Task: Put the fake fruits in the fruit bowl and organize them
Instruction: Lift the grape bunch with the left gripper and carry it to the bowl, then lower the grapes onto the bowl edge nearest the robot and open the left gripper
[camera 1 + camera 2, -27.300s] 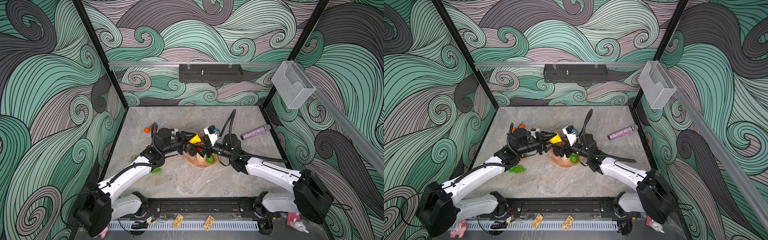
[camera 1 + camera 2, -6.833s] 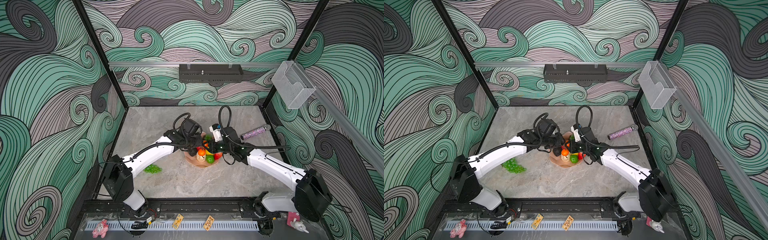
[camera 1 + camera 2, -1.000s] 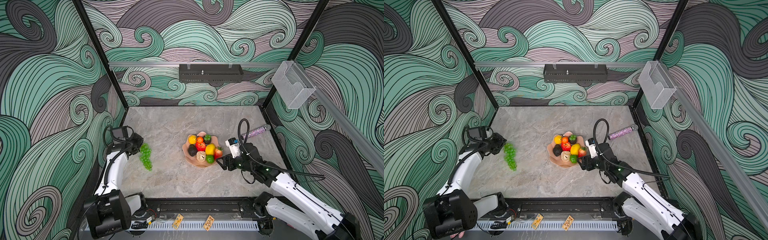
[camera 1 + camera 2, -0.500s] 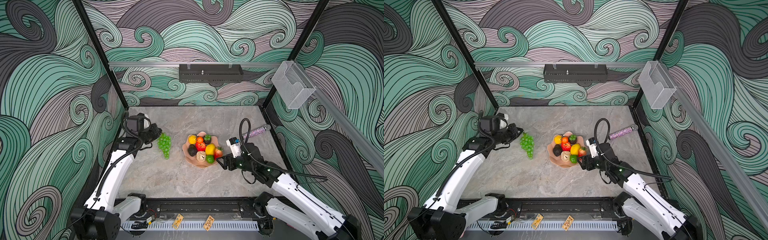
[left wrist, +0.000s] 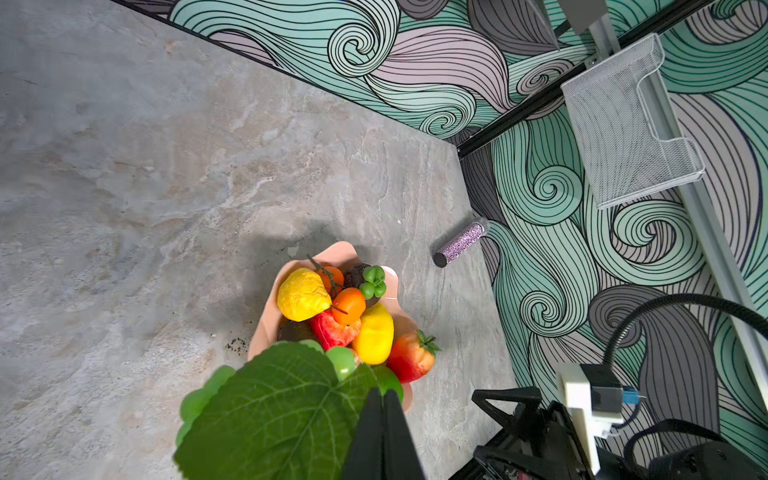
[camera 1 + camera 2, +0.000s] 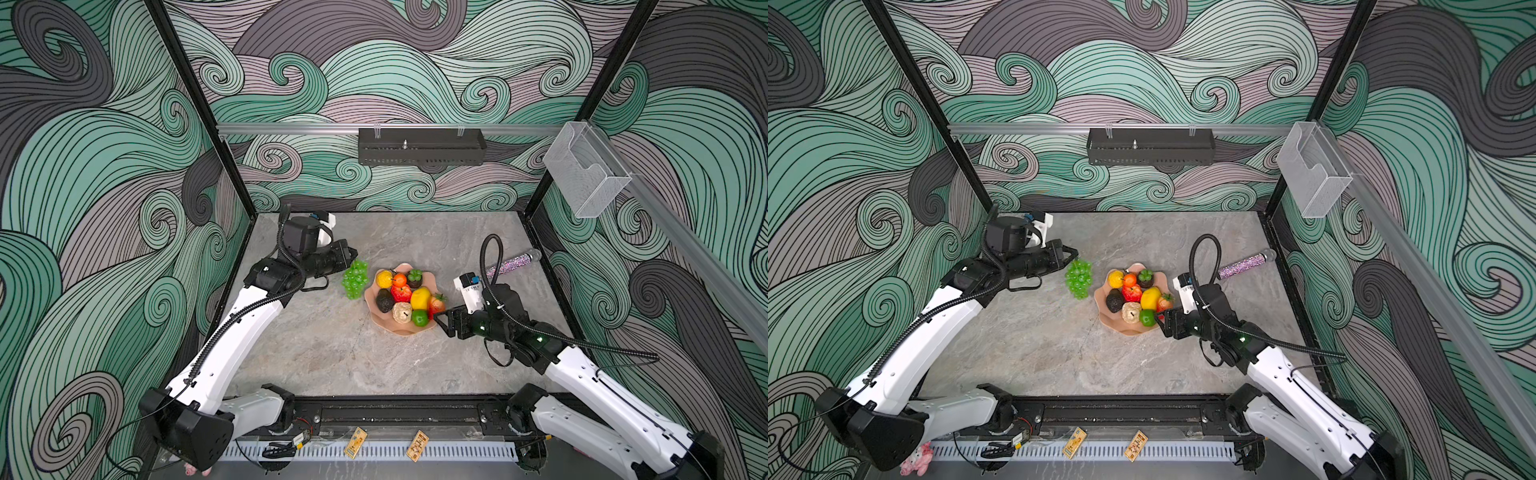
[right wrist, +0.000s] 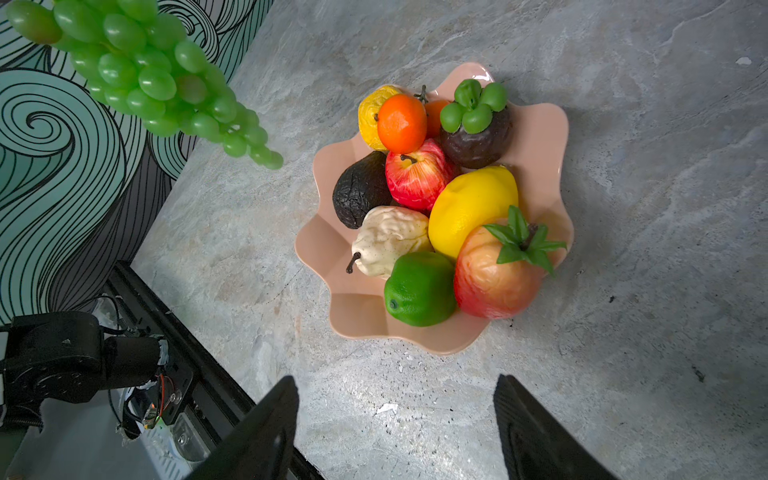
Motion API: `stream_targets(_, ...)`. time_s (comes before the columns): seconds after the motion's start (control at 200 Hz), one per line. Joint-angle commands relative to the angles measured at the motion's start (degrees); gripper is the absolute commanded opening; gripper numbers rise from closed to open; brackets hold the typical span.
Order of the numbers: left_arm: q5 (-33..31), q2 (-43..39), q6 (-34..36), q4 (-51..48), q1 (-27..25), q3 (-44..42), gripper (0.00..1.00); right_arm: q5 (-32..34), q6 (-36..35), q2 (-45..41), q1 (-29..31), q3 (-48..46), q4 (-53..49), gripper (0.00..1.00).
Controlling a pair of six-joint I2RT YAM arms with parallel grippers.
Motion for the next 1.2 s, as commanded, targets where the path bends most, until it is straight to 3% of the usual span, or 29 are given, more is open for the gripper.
stream_targets(0.0,-1.15,2.05,1.90,1.74,-2.19,3.69,0.00,1.01,0.12,0.35,0.20,1.78,-0.61,0.75)
stream_targets(0.255,-3.08,8.20,5.82,2.74,-5.55,7.26,0.00,1.22,0.74,-0.11,0.24,1.26,-0.41,0.76)
stream_targets(0.685,-2.34,16.21,9.30,3.31,-5.92,9.70,0.00,2.43,1.01,-1.43,0.20,-0.09,-0.92,0.80)
stream_targets(1.196,-0.78,8.21,11.85,-0.08,-8.52,-0.54,0.00,2.38,1.03,-0.95,0.20,-0.47,-0.61,0.81)
